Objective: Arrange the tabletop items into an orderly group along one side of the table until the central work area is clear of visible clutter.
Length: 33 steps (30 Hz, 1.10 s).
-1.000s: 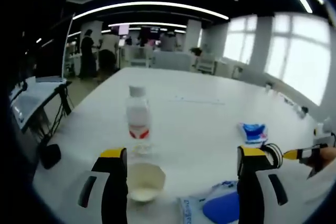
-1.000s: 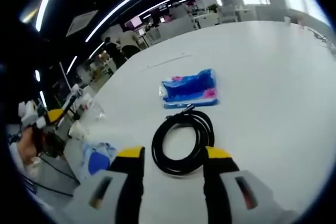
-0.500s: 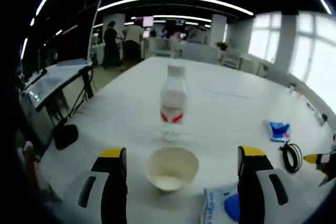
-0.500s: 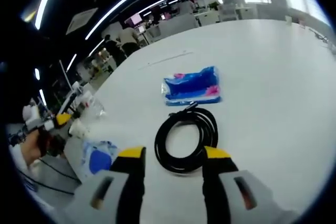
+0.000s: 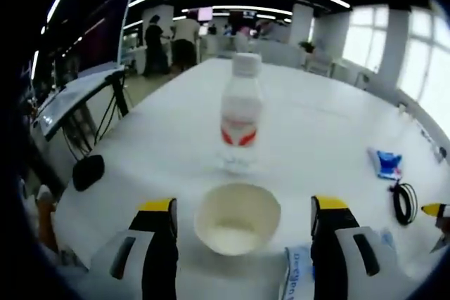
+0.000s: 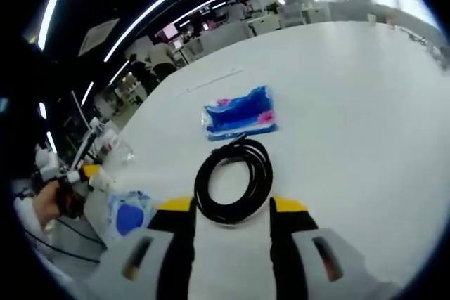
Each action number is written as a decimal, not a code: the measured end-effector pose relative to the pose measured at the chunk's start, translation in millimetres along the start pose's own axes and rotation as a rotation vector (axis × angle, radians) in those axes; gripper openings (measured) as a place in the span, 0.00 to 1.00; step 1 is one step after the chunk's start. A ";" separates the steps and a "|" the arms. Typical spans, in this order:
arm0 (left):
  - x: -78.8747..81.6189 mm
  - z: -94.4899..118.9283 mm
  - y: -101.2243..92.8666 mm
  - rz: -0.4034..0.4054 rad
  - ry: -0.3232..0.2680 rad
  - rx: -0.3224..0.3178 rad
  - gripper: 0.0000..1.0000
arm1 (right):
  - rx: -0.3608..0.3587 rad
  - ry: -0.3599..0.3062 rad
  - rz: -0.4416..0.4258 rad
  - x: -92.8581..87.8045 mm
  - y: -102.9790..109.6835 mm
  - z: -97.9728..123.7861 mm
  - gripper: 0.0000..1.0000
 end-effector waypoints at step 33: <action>27.3 -13.6 -48.3 0.062 -0.050 -0.145 0.34 | 0.019 0.008 0.002 -3.8 4.9 -0.3 0.38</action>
Point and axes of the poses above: the point that each gripper's makers call its tool centre point, and the gripper's own axes: z roughly backward along the fingers, y roughly to its left, x roughly out of its top, the point moved 1 cm from there along z, roughly backward along the fingers, and after that the axes turned 12 degrees about -y, right-handed, at the moved point
